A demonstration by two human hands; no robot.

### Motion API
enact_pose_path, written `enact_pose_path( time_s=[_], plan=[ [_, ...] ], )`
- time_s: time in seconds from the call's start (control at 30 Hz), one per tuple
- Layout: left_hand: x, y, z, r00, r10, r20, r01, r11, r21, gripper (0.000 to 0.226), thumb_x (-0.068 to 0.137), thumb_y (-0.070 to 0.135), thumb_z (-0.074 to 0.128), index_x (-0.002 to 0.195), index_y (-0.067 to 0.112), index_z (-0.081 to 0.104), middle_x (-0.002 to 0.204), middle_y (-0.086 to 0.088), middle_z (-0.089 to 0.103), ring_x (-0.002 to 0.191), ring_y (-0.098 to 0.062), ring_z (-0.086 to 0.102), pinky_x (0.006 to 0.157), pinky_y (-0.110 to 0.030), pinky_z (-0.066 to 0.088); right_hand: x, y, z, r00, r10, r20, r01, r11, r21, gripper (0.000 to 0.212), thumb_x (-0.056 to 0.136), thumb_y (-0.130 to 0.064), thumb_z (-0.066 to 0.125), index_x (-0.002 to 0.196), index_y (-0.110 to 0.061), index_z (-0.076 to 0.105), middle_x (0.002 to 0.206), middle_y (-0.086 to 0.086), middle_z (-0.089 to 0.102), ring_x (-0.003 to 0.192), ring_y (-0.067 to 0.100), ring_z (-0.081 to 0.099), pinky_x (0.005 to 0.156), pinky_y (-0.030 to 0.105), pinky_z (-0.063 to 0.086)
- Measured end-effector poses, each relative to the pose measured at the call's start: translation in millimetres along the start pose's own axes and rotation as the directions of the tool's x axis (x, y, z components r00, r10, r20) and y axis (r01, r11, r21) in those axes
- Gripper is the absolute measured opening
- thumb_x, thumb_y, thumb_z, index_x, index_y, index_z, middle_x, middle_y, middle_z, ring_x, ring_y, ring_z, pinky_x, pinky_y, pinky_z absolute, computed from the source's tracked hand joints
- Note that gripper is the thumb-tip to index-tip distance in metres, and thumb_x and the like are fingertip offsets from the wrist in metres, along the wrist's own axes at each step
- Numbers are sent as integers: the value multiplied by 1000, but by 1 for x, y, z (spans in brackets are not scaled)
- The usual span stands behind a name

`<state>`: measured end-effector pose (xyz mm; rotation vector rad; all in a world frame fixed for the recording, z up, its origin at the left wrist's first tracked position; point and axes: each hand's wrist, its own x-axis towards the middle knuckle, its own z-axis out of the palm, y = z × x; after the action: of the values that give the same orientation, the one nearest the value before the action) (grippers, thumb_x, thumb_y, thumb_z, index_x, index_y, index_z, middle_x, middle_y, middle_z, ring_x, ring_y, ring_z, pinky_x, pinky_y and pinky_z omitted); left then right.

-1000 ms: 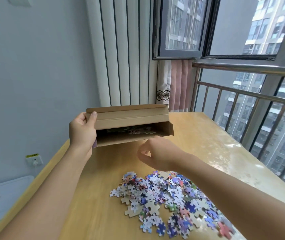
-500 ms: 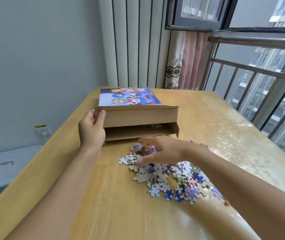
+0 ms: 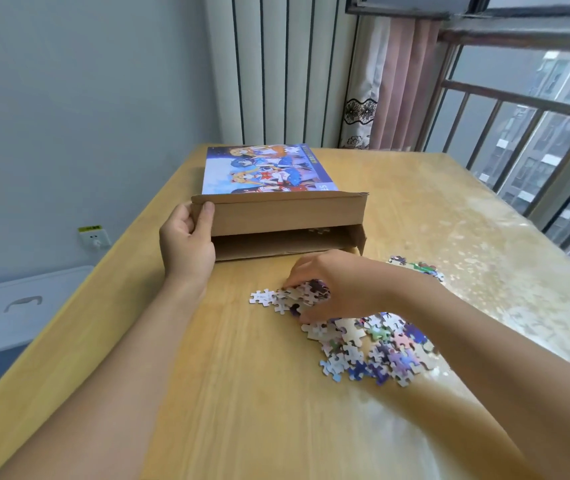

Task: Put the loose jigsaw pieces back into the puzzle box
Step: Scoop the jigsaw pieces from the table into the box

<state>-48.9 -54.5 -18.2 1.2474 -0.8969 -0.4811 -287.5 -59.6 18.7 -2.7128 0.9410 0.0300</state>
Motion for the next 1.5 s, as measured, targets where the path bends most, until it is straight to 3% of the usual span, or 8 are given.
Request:
enact_pose_path(
  time_s=[0.13, 0.23, 0.4, 0.67, 0.97, 1.23, 1.37, 1.5],
  plan=[
    [-6, -1, 4, 999, 23, 26, -24, 1000, 18, 14, 104, 29, 56, 92, 30, 65, 80, 16, 68, 60, -8, 52, 63, -33, 41, -14, 8, 0, 999, -2, -48, 2, 1000, 9, 50, 85, -41, 75, 132, -28, 62, 127, -9, 60, 113, 11, 55, 96, 31, 48],
    [-8, -2, 6, 999, 40, 36, -41, 999, 29, 13, 104, 30, 56, 93, 29, 64, 81, 14, 67, 63, -14, 52, 68, -39, 42, -23, 12, -1, 996, 35, -85, -30, 998, 54, 74, 77, -56, 78, 142, -36, 49, 141, -15, 49, 127, 8, 46, 104, 33, 45],
    [-10, -1, 5, 998, 50, 37, -51, 998, 39, 16, 103, 31, 56, 89, 31, 63, 77, 14, 66, 60, -15, 52, 67, -40, 41, -31, 4, -3, 987, 133, 88, -130, 991, -36, 103, 65, -71, 78, 151, -54, 23, 139, -12, 43, 130, 15, 39, 104, 43, 44],
    [-11, -1, 4, 997, 63, 53, -65, 998, 27, 15, 102, 32, 57, 89, 30, 64, 77, 17, 67, 61, -16, 52, 67, -42, 43, -21, 4, -9, 984, 127, 122, -114, 988, -104, 75, 71, -66, 77, 137, -51, 45, 124, -8, 50, 111, 19, 54, 92, 42, 52],
    [-10, 3, 5, 993, 117, 29, -118, 992, 39, 14, 103, 31, 58, 91, 32, 64, 77, 18, 68, 61, -13, 52, 66, -42, 45, -28, -3, -3, 996, 0, -86, -32, 927, -373, 46, 82, -39, 57, 125, -26, 53, 97, 0, 64, 76, 27, 59, 58, 36, 51],
    [-12, 8, 8, 994, 107, 22, -108, 994, 23, 10, 103, 31, 58, 96, 31, 66, 91, 13, 72, 72, -15, 59, 71, -40, 49, -25, -2, -1, 997, 52, -62, -70, 939, -338, 38, 86, -30, 65, 122, -19, 56, 102, 3, 65, 84, 27, 62, 68, 43, 56],
    [-3, 24, 13, 993, 119, -16, -120, 992, -39, 14, 103, 26, 58, 91, 30, 65, 90, 17, 71, 84, 0, 62, 80, -18, 48, -25, -3, -4, 993, 71, -93, -97, 943, -318, 25, 88, -23, 65, 111, -15, 61, 96, 7, 66, 81, 30, 61, 69, 44, 54],
    [9, 43, 20, 990, 137, -28, -138, 990, -39, 16, 103, 26, 59, 88, 30, 65, 87, 16, 70, 78, 3, 59, 76, -14, 46, -30, 0, -8, 981, 25, -191, -87, 943, -322, 19, 95, -14, 55, 113, -14, 61, 88, 6, 66, 76, 28, 61, 61, 39, 50]
  ],
)
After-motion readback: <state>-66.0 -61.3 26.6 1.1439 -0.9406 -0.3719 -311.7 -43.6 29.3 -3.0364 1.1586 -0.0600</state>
